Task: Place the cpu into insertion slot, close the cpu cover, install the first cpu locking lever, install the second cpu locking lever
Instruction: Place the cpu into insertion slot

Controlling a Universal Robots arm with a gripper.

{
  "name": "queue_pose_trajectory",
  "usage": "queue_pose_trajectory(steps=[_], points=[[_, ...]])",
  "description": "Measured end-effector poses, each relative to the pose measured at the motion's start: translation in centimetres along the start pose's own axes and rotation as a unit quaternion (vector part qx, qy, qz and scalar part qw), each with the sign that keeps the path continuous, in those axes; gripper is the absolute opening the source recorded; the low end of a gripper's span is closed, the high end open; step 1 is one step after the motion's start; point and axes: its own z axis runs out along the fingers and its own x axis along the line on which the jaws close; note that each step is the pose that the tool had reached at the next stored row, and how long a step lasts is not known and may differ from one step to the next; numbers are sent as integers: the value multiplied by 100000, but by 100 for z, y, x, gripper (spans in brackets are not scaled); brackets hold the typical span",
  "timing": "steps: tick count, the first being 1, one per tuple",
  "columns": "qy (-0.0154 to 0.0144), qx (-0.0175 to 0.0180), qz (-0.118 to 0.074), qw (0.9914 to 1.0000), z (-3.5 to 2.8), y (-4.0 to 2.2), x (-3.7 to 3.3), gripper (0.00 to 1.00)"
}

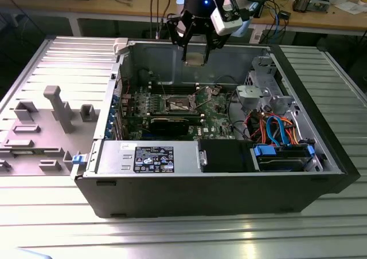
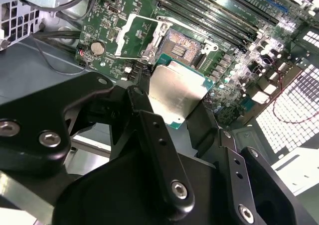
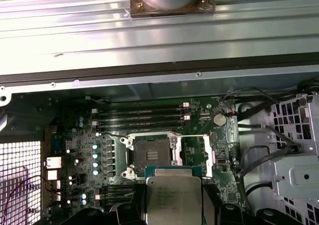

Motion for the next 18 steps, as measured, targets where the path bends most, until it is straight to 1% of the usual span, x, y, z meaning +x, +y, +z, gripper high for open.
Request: queue_pose_trajectory(steps=[13,16,18], points=[[-5,-3,70,100000,0,0,0,54],[-82,-16,898,99996,1,0,0,54],[-182,-37,2055,99979,2,0,0,54]])
